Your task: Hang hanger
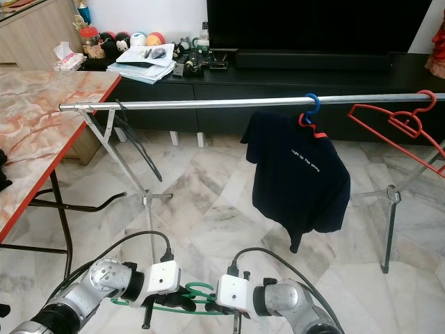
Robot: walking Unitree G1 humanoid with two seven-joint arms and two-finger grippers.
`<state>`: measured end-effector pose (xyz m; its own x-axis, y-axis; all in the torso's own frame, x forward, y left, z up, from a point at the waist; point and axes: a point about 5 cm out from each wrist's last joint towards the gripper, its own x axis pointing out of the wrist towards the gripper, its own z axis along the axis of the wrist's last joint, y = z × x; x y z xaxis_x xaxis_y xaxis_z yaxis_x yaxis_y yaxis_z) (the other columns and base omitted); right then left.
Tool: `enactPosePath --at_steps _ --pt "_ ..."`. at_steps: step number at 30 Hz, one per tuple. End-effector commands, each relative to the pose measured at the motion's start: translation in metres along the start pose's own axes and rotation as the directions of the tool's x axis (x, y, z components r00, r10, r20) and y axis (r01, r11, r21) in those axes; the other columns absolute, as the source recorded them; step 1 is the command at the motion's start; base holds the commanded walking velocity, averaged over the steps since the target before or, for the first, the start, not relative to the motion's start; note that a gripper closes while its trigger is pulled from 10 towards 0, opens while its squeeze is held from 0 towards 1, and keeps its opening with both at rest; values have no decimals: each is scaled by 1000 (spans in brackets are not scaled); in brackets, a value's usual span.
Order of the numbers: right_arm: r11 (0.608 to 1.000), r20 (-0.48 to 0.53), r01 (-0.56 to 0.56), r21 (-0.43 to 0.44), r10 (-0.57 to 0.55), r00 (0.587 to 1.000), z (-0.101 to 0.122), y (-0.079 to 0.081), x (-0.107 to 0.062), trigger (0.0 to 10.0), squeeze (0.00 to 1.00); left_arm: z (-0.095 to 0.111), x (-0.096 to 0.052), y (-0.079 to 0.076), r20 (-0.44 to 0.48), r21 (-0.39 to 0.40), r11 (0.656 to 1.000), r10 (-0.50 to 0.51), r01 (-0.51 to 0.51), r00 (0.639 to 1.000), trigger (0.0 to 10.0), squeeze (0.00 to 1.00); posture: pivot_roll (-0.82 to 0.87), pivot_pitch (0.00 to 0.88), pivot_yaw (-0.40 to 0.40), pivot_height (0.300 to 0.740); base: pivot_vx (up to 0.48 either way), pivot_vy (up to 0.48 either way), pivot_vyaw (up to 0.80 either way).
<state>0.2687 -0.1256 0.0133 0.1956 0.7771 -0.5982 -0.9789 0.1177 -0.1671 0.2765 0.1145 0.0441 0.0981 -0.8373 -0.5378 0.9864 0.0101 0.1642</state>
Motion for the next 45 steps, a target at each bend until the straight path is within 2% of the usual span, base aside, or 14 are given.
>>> enactPosePath --at_steps 1,2,3,26,27,28,31,32,33,34,35,39,42,45 --pt "1000 19 7 26 -7 1000 1 0 0 10000 671 -8 -3 -3 -24 -24 1000 -10 9 1000 0 0 -33 134 52 721 0 0 0" --pt "1000 21 6 30 -7 1000 1 0 0 10000 671 -8 -3 -3 -25 -24 1000 -10 9 1000 0 0 -33 134 52 721 0 0 0" --pt "999 24 -5 42 4 1000 0 0 0 10000 1000 -8 -3 -4 -25 -26 1000 -13 13 1000 0 0 -35 133 53 721 0 0 0" --pt "999 -54 40 25 -39 998 -9 -4 -9 10000 1000 -52 -16 -29 -222 -90 996 -22 2 975 0 0 -32 136 57 721 0 0 0" --pt "998 -54 50 24 -48 997 -9 -5 -9 10000 922 -55 -17 -31 -231 -99 995 -21 -3 973 0 0 -34 137 58 721 0 0 0" --pt "998 -54 64 26 -62 997 -9 -5 -9 10000 145 -60 -18 -34 -239 -124 992 -16 -14 971 0 0 -35 138 58 721 0 0 0" --pt "991 -84 130 22 -128 988 -14 -6 -9 10000 0 -76 -22 -44 -299 -184 979 28 -87 954 0 0 -31 136 57 721 0 0 0" --pt "982 -101 186 39 -181 978 -17 -7 -10 10000 0 -87 -25 -51 -360 -201 967 77 -158 930 3216 0 -31 136 58 721 0 0 0" --pt "982 -101 186 39 -181 978 -17 -7 -10 10000 0 -87 -25 -51 -360 -201 967 77 -158 930 3216 0 -31 136 58 721 0 0 0" --pt "967 -127 248 52 -240 963 -21 -7 -10 10000 0 -100 -29 -59 -432 -218 945 132 -246 892 10000 0 -32 134 58 721 0 0 0" --pt "967 -127 248 52 -240 963 -21 -7 -10 10000 0 -100 -29 -59 -432 -218 945 132 -246 892 10000 0 -32 134 58 721 0 0 0" --pt "872 -256 460 168 -412 874 -45 2 -10 10000 0 -128 -36 -94 -521 -425 752 251 -503 816 10000 0 -33 124 57 721 0 0 0" --pt "830 -301 527 185 -462 834 -53 6 -12 10000 0 -135 -40 -103 -570 -426 694 292 -581 768 10000 0 -28 108 59 721 0 0 0" --pt "642 -453 712 283 -565 690 -74 17 -20 10000 0 -147 -46 -117 -642 -507 443 379 -740 666 10000 0 -21 88 58 721 0 0 0"
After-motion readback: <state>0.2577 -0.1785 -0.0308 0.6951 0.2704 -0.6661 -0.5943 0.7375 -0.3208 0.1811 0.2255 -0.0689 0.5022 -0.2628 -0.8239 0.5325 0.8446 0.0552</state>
